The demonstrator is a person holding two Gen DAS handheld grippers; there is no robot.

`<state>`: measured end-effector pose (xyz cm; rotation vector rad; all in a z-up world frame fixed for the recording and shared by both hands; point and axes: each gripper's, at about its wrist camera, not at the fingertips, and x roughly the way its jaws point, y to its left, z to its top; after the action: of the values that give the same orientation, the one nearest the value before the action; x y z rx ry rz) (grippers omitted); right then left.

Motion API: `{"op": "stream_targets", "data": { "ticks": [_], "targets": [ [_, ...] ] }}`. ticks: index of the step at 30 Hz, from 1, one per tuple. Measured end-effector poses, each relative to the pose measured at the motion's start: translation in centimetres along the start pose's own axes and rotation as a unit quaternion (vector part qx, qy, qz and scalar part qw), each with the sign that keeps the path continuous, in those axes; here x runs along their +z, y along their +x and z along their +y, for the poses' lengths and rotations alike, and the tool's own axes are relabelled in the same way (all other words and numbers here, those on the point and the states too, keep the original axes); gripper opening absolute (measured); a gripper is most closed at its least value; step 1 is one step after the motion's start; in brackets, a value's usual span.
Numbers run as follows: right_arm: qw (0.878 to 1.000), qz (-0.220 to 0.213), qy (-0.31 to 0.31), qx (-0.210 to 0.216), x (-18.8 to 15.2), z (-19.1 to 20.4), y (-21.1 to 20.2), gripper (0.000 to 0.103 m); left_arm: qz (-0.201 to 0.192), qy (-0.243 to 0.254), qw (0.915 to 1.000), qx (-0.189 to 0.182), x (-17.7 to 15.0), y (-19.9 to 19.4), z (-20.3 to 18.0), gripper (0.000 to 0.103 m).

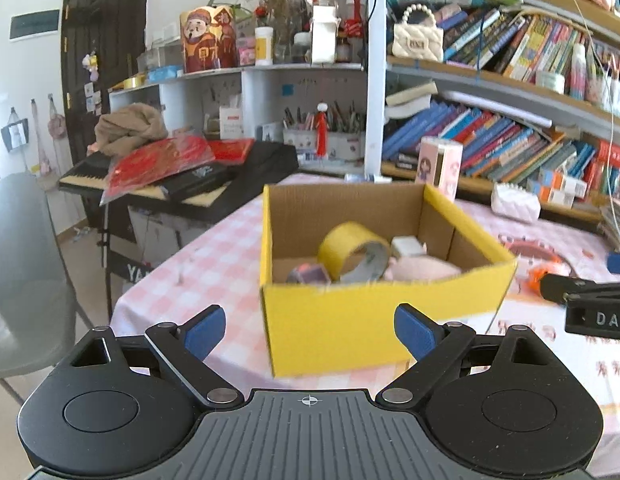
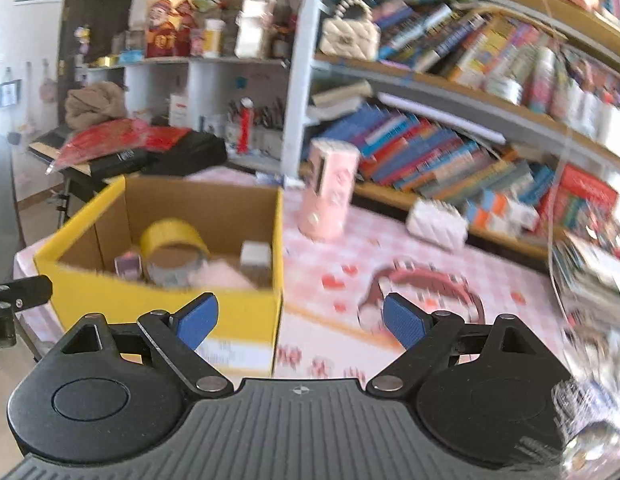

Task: Organize objects
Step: 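Withdraw both open tools up out of the yellow box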

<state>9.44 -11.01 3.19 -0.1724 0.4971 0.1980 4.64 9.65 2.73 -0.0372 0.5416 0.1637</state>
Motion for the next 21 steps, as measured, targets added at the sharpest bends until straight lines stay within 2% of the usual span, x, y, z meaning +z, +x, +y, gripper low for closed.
{"op": "stream_targets", "data": {
  "ticks": [8,21],
  "targets": [
    [0.998,0.047,0.033,-0.021,-3.7,0.2,-2.2,0.089,0.025,0.017,0.9995,-0.009,-2.3,-1.5,-0.6,0.094],
    [0.995,0.077,0.05,-0.036,-7.4,0.1,-5.2,0.092,0.054,0.051,0.9957,-0.056,-4.8,-3.0,-2.3,0.097]
  ]
}}
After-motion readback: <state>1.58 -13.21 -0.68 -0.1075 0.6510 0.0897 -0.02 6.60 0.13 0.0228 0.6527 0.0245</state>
